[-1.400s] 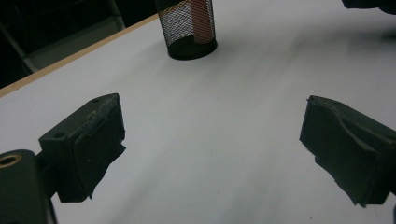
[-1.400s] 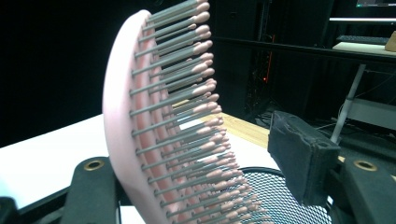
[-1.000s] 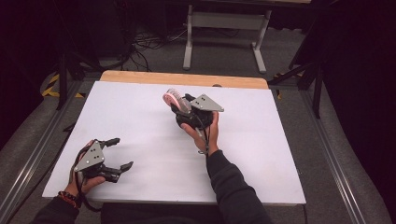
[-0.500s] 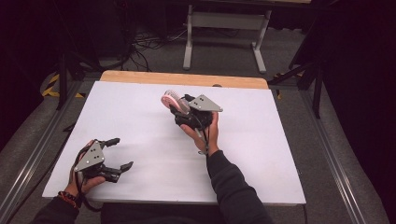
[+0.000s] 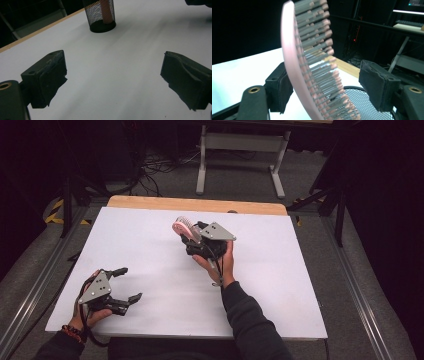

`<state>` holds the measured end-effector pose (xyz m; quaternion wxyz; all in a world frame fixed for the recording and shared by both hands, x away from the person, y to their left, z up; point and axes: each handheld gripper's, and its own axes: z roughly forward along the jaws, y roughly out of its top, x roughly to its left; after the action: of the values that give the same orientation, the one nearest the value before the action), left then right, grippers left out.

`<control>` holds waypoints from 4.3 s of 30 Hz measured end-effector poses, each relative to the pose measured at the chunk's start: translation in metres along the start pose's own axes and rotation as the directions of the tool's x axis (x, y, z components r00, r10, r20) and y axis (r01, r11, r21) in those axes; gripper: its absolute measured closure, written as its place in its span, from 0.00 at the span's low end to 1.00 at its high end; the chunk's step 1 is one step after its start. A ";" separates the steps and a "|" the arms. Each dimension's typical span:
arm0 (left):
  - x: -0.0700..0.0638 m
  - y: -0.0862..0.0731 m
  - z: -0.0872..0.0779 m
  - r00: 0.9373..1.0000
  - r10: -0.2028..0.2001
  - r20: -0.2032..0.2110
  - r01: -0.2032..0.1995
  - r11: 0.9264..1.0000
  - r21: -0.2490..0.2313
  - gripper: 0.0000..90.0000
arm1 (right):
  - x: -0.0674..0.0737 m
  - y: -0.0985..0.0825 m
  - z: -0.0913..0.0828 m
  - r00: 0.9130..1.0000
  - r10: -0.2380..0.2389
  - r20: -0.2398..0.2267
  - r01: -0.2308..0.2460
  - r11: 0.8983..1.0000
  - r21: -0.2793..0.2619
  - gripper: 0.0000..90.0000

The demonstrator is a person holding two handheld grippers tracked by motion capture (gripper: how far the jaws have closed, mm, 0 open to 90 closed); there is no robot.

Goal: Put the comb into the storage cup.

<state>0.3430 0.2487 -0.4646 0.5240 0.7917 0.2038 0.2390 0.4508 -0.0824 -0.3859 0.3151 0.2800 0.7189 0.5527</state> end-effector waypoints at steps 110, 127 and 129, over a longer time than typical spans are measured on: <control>-0.001 0.000 0.000 1.000 0.009 0.000 -0.009 1.000 0.012 0.08 | -0.013 0.010 -0.068 0.978 -0.177 0.114 0.177 0.984 0.007 0.12; -0.002 0.001 0.001 1.000 0.011 0.001 -0.011 1.000 0.009 0.08 | -0.019 0.005 -0.087 0.972 -0.202 0.123 0.201 0.979 0.024 0.12; -0.002 0.001 0.001 1.000 0.012 0.000 -0.012 1.000 0.008 0.08 | -0.019 0.005 -0.089 0.972 -0.203 0.117 0.201 0.979 0.023 0.12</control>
<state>0.3419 0.2469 -0.4642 0.5193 0.7950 0.2003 0.2413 0.3954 -0.1505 -0.3618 0.4103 0.2396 0.7268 0.4961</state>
